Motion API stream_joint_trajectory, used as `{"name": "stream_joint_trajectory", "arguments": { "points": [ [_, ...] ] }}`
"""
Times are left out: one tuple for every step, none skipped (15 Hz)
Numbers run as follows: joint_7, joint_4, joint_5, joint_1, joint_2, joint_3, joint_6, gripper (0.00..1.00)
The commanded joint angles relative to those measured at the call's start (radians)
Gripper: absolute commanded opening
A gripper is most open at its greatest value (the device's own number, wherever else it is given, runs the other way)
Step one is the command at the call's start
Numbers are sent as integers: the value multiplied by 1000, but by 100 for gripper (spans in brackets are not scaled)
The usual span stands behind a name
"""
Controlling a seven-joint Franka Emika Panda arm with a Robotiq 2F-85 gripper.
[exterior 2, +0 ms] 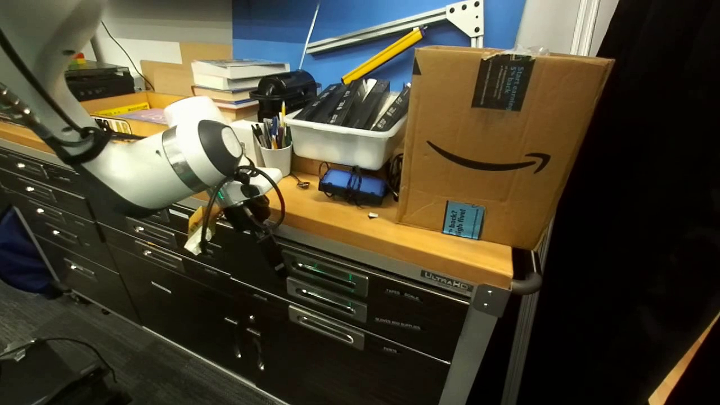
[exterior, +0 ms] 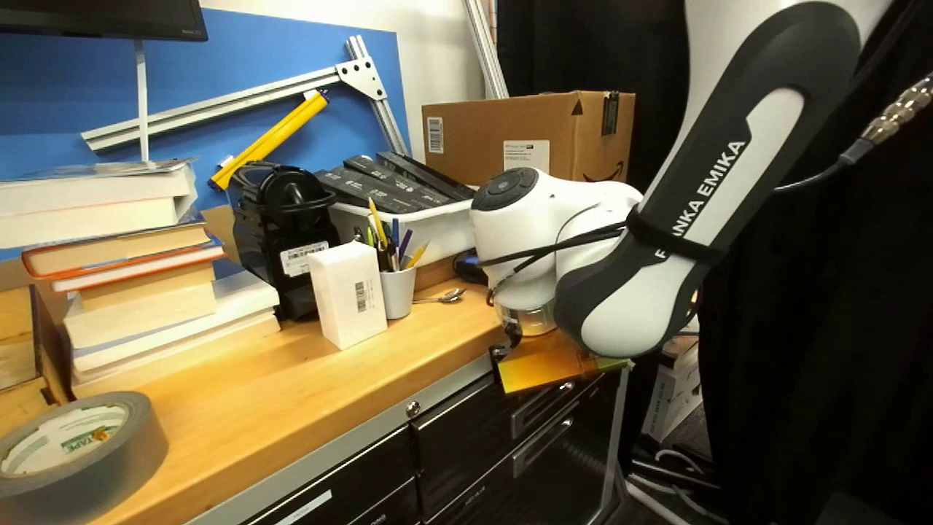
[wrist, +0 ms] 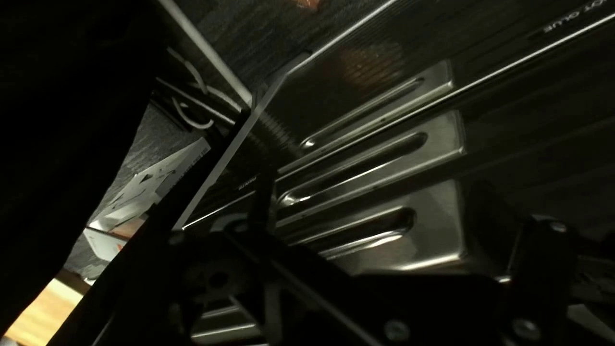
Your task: Put the blue block inside the open drawer then close the drawer
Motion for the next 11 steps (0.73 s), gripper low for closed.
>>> {"name": "stream_joint_trajectory", "arguments": {
  "points": [
    [218, 67, -158, 57, 61, -10, -46, 100],
    [249, 64, -181, 64, 59, -6, -64, 100],
    [277, 55, -204, 49, 44, 21, -83, 100],
    [290, 45, -213, 47, 29, 31, -94, 100],
    [228, 18, -167, 31, -4, 52, -82, 100],
    [154, 0, -121, 18, -30, 68, -75, 100],
    [28, -29, -49, -2, -75, 87, -55, 100],
    [-33, -66, -18, -14, -99, 106, -17, 100],
    [-108, -87, 31, -20, -131, 116, 2, 100],
    [-182, -105, 78, -75, -155, 172, 27, 100],
    [-55, -34, 14, -3, -59, 109, -20, 100]
  ]
}}
